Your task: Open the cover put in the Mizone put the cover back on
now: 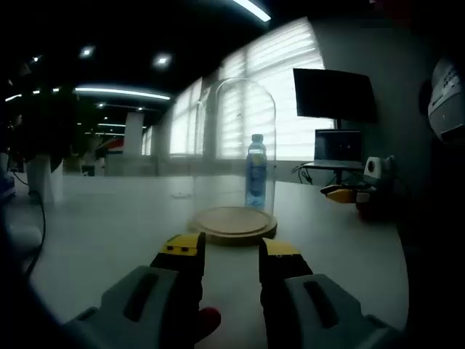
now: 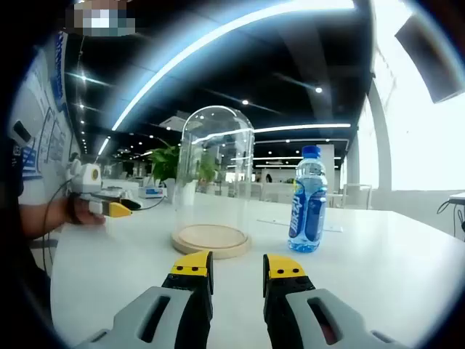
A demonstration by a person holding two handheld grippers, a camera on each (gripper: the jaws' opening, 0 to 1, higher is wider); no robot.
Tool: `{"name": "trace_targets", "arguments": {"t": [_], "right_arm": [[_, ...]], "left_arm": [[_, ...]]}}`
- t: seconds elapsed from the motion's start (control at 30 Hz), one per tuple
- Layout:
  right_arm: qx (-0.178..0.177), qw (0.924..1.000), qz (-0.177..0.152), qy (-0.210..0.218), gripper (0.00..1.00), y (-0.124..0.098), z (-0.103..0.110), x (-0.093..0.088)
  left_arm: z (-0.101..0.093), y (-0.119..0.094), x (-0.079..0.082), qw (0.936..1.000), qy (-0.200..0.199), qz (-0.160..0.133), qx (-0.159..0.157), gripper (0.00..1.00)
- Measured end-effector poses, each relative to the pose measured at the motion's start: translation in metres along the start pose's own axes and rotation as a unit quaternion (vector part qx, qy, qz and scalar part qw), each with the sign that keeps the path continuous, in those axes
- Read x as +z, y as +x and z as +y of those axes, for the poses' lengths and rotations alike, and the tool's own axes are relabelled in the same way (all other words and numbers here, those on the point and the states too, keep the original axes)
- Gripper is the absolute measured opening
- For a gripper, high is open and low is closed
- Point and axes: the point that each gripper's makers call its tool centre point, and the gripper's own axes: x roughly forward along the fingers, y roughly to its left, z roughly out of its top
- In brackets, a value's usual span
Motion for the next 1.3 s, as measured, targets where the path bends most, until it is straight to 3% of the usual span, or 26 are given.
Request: {"name": "trace_targets", "arguments": {"t": [1.3], "right_arm": [[0.004, 0.9999, 0.01, -0.009, 0.21, 0.0012, 0.0031, -0.0044]], "left_arm": [[0.0001, 0.0014, -0.004, 0.9999, -0.005, 0.012, 0.004, 0.24]]}}
